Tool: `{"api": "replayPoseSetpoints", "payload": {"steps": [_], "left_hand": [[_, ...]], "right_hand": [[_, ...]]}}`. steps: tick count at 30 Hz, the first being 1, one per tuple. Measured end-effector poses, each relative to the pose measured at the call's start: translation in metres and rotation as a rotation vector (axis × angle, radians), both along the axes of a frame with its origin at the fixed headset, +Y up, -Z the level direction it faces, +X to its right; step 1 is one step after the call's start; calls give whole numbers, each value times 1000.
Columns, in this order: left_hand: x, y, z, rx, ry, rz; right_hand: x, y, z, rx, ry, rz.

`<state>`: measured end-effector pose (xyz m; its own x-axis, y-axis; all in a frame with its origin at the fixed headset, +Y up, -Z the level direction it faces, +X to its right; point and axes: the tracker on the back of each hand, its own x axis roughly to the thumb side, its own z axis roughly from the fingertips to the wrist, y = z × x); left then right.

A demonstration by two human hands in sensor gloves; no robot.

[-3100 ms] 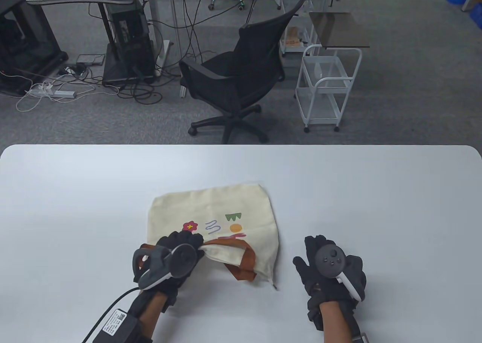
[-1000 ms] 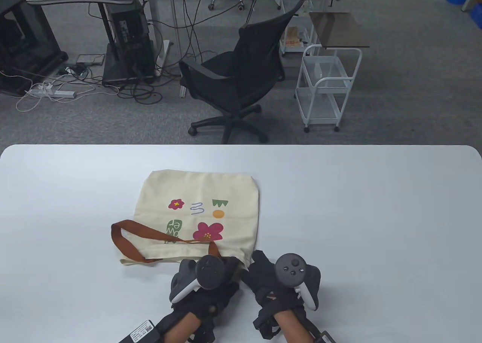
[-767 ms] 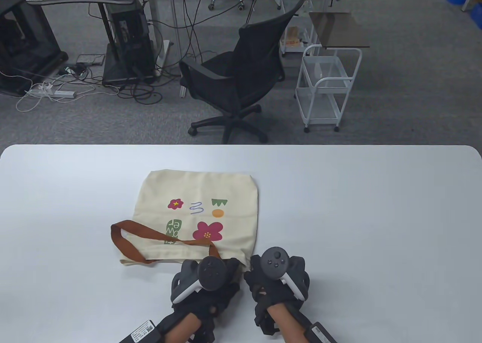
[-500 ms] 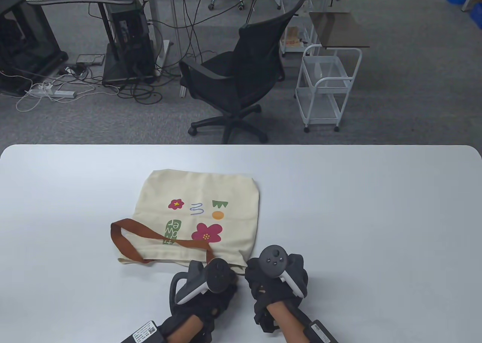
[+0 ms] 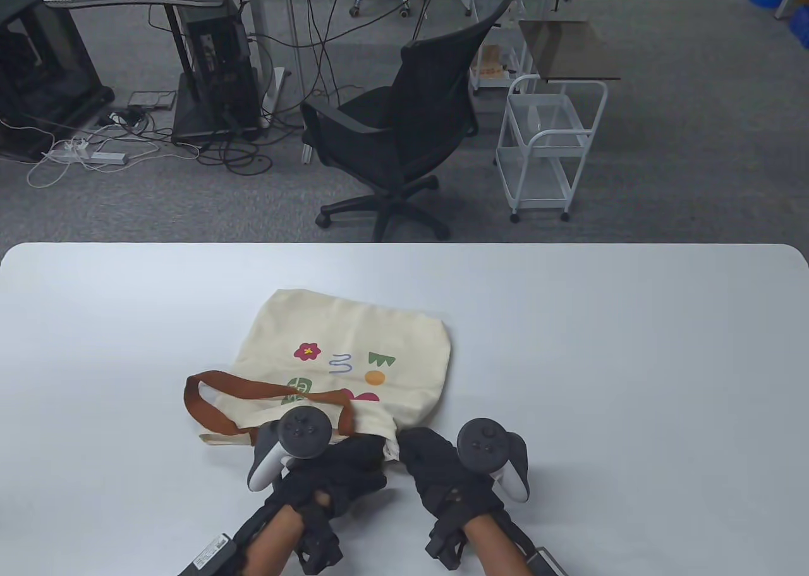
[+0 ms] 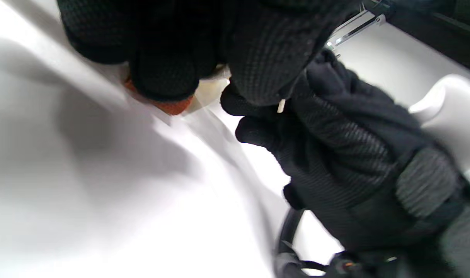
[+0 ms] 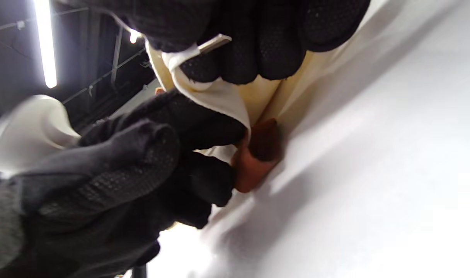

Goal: Zip the canvas bag

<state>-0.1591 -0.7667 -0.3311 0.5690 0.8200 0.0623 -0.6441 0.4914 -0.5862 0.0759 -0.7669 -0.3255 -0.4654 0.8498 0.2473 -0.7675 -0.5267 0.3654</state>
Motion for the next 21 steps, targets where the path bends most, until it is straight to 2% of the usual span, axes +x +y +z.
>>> {"api": "replayPoseSetpoints", "payload": {"steps": [4, 6, 7, 8, 11, 16, 21], "left_hand": [[-4, -6, -4, -29, -61, 41], [-7, -12, -4, -76, -5, 112], [-8, -11, -4, -51, 35, 80], [-8, -8, -3, 38, 63, 8], [-5, 6, -1, 181, 14, -110], [-6, 11, 0, 222, -25, -96], [-1, 13, 5, 270, -23, -141]], "right_hand": [[-7, 7, 4, 67, 28, 98], [-10, 7, 5, 70, 55, 125], [-12, 6, 6, 60, 70, 118], [-14, 6, 7, 50, 96, 124], [-16, 4, 6, 46, 123, 150], [-13, 3, 4, 10, 130, 90], [-13, 5, 4, 34, 130, 128]]}}
